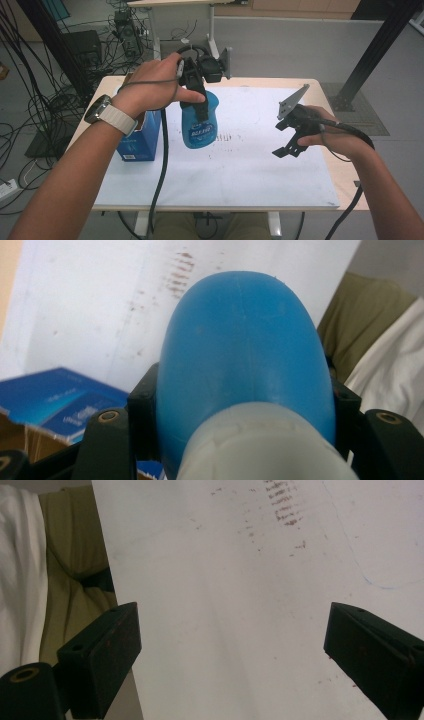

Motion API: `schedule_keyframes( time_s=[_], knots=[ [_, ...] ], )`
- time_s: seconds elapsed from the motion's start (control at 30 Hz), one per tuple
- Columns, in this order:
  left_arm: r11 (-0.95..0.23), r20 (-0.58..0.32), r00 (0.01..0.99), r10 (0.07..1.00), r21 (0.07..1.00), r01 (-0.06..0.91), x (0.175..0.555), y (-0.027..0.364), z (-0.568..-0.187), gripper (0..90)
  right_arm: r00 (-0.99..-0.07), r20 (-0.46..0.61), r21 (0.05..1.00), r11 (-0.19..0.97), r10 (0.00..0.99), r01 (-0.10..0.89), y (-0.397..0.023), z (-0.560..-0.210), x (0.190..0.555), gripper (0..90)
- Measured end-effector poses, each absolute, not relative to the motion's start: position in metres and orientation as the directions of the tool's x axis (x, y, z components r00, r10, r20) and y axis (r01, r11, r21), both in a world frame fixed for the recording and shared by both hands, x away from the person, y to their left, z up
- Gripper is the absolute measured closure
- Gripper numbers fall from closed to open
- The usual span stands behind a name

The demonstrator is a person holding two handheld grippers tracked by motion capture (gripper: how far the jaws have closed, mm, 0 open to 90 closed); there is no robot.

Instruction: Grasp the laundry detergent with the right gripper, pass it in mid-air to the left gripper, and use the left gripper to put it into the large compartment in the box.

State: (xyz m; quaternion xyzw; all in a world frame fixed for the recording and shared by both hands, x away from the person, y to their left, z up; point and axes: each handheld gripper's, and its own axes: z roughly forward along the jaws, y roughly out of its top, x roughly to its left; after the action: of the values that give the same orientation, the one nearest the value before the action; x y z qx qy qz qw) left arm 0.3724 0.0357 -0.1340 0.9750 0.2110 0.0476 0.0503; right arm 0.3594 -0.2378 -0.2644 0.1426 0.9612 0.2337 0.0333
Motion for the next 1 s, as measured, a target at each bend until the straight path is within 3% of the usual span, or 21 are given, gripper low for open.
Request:
schedule_keyframes(
  time_s=[0.43,1.0],
  knots=[
    [-0.757,0.099,0.752,0.652,0.128,0.641,0.389,0.051,-0.091,37.7,-0.958,-0.026,0.398,0.882,0.286,0.253,-0.248,-0.248,0.367,8.5],
    [-0.548,0.088,0.541,0.837,0.152,0.823,0.408,0.066,-0.059,37.7,-0.958,-0.023,0.393,0.883,0.287,0.256,-0.263,-0.244,0.379,9.1]
  ],
)
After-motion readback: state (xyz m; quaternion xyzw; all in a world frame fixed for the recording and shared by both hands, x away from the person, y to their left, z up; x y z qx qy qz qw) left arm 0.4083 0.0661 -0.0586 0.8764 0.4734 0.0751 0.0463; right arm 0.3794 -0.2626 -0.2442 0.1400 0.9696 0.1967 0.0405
